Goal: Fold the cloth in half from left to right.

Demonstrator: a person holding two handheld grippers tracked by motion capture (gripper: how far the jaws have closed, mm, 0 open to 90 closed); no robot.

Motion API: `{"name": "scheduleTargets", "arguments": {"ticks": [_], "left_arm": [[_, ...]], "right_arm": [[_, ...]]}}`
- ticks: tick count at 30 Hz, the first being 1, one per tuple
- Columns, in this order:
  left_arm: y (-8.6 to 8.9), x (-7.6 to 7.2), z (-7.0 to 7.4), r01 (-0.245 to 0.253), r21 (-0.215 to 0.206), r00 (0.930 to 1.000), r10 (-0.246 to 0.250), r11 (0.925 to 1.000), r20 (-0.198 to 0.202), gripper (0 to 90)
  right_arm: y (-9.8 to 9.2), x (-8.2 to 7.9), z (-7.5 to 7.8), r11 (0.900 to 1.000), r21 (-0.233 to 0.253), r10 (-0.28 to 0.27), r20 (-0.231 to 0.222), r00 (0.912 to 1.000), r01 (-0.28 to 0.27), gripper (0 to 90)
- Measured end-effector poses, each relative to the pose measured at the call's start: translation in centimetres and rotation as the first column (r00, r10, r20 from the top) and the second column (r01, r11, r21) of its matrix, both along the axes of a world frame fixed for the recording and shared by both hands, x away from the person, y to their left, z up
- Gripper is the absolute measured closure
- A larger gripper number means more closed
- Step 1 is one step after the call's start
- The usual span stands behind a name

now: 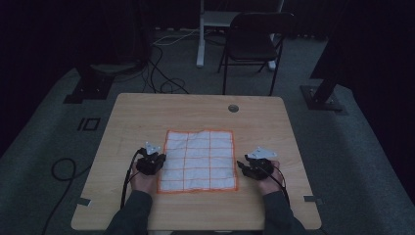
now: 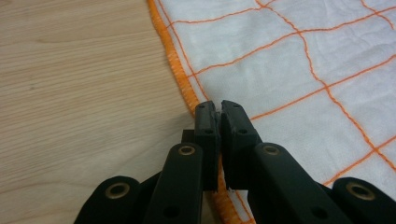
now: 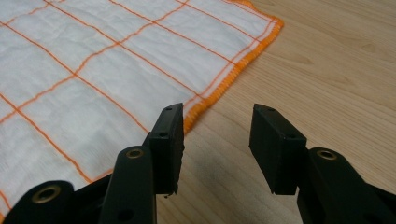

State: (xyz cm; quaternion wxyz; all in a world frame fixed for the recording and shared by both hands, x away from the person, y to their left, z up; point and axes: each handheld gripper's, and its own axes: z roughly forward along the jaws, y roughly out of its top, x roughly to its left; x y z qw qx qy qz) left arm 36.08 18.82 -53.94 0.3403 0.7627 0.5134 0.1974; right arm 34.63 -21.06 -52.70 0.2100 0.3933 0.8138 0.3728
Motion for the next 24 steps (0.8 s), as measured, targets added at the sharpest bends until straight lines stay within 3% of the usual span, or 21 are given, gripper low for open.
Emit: {"name": "scheduleTargets", "arguments": {"ticks": [4, 5, 9, 11, 17, 24], "left_arm": [[-0.1, 0.1, 0.1, 0.009, -0.019, 0.9999, -0.009, 0.9998, -0.004, 86.7], [0.0, 0.1, 0.4, 0.024, -0.045, 0.9997, -0.024, 0.9987, -0.003, 86.7], [-0.3, 0.1, 1.0, 0.056, -0.067, 0.9984, -0.055, 0.9962, 0.013, 86.7], [-0.8, 0.2, 1.5, 0.094, -0.090, 0.9954, -0.092, 0.9915, 0.026, 86.7], [-2.0, 0.5, 2.0, 0.132, -0.094, 0.9911, -0.130, 0.9868, 0.032, 86.8], [-4.5, 0.8, 2.8, 0.199, -0.093, 0.9797, -0.195, 0.9756, 0.045, 86.8]], "right_arm": [[0.0, 0.0, 0.0, 1.000, -0.001, 0.002, 0.000, 1.0000, -0.002, 54.7], [0.0, 0.0, -0.1, 1.000, 0.000, 0.001, -0.001, 1.0000, -0.001, 54.7], [0.1, 0.1, -0.1, 1.000, 0.000, 0.002, -0.001, 1.0000, -0.002, 54.7], [0.1, 0.1, -0.1, 1.000, -0.003, 0.005, -0.003, 1.0000, -0.005, 54.7], [0.2, 0.0, -0.1, 1.000, -0.002, 0.007, -0.005, 1.0000, -0.007, 54.7], [0.3, 0.0, -0.2, 1.000, -0.004, 0.012, -0.008, 0.9999, -0.012, 54.7]]}}
